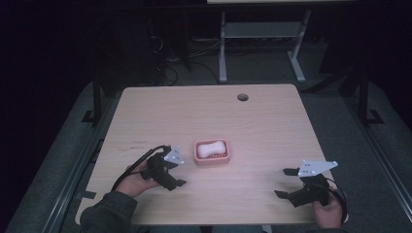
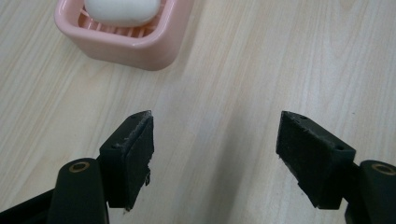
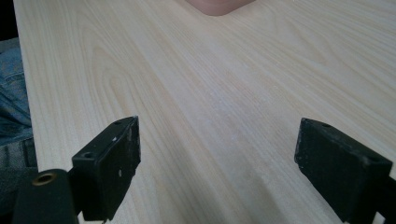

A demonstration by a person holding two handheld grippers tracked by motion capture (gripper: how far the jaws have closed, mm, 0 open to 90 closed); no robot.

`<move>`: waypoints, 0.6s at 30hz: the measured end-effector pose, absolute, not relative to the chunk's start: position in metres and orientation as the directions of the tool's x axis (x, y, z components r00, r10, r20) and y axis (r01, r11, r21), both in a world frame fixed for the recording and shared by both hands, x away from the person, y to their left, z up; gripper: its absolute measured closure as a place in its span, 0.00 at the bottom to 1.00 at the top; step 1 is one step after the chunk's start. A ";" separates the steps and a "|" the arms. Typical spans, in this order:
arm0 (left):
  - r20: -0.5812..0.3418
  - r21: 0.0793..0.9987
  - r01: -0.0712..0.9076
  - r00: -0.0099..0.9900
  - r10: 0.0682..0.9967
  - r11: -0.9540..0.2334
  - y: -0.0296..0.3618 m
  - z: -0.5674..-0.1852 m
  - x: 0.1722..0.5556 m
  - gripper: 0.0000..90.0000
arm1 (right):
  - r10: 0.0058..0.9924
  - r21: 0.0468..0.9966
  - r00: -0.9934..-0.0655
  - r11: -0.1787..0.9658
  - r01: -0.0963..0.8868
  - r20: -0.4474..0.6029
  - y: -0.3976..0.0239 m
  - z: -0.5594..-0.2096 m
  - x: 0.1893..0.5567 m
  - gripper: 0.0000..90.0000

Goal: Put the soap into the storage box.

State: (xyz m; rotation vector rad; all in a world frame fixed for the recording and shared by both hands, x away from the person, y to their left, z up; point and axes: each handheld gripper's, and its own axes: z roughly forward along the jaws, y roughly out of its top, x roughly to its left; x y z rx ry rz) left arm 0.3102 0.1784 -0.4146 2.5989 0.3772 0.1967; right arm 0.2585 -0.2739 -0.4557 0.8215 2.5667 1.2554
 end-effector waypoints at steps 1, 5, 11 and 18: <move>0.071 0.500 0.228 0.951 0.302 -0.835 0.179 -0.415 0.310 0.30 | 0.545 0.770 -0.834 0.495 0.403 0.086 -0.274 -0.456 0.259 0.16; 0.068 0.508 0.234 0.948 0.309 -0.829 0.184 -0.416 0.307 0.30 | 0.546 0.770 -0.834 0.494 0.403 0.085 -0.274 -0.456 0.259 0.16; 0.072 0.507 0.234 0.948 0.311 -0.830 0.189 -0.418 0.302 0.30 | 0.546 0.769 -0.833 0.495 0.405 0.087 -0.274 -0.456 0.258 0.16; 0.080 0.513 0.228 0.947 0.311 -0.827 0.193 -0.417 0.295 0.30 | 0.546 0.768 -0.833 0.495 0.406 0.088 -0.274 -0.456 0.258 0.16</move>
